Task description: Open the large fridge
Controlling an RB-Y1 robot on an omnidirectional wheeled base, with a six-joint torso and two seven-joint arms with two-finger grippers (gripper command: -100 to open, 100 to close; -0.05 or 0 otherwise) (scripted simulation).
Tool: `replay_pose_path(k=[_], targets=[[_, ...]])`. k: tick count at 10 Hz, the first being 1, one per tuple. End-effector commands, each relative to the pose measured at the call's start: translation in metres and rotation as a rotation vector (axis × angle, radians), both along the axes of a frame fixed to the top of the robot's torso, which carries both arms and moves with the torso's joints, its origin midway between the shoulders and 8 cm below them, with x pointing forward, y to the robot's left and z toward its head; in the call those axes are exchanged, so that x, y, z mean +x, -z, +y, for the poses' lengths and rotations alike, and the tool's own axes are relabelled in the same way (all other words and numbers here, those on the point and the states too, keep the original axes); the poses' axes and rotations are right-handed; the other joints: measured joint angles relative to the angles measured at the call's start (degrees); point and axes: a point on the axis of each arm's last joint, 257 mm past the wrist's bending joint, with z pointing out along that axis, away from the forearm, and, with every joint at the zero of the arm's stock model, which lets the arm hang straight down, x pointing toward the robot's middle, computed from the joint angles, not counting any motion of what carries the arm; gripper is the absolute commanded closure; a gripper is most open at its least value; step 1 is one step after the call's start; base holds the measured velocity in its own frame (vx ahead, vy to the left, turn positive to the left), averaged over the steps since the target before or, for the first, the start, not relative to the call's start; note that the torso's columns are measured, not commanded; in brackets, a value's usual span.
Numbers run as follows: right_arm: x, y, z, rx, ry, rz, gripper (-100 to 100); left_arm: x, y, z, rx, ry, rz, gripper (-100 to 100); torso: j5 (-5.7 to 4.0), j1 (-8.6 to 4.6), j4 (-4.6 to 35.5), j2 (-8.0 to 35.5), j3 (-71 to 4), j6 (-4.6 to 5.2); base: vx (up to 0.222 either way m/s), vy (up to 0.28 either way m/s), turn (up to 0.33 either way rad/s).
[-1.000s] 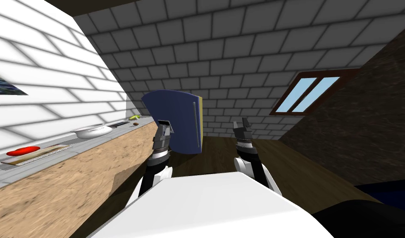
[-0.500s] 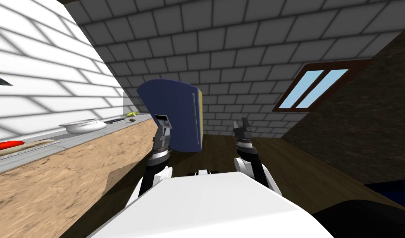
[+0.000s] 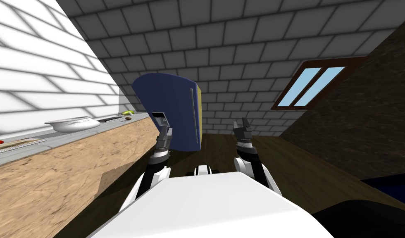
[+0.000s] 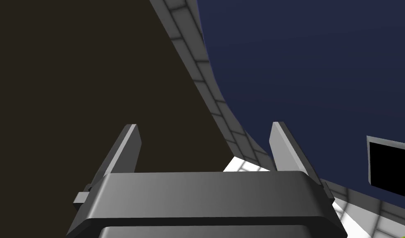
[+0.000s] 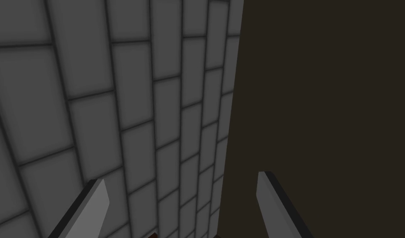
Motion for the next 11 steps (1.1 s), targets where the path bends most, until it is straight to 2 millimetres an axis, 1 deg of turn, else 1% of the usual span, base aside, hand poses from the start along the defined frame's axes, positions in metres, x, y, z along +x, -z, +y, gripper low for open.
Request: replay_pose_path(k=[1, 6, 11], targets=[[0.000, 0.000, 0.000, 0.000, 0.000, 0.000, 0, 0.012, 0.014, -0.004, 0.046, 0.038, 0.048, -100, 0.00, -0.02, 0.0, 0.0, 0.0, 0.00, -0.003, -0.051, -0.055], [0.000, 0.000, 0.000, 0.000, 0.000, 0.000, 0, 0.043, 0.045, -0.001, 0.121, 0.090, 0.156, -100, 0.01, 0.03, 0.0, 0.0, 0.0, -0.01, 0.003, -0.062, -0.073], [0.000, 0.000, 0.000, 0.000, 0.000, 0.000, 0, 0.078, 0.074, 0.016, 0.188, 0.107, 0.269, -100, 0.01, 0.05, 0.0, 0.0, 0.0, 0.00, 0.006, -0.069, -0.088]])
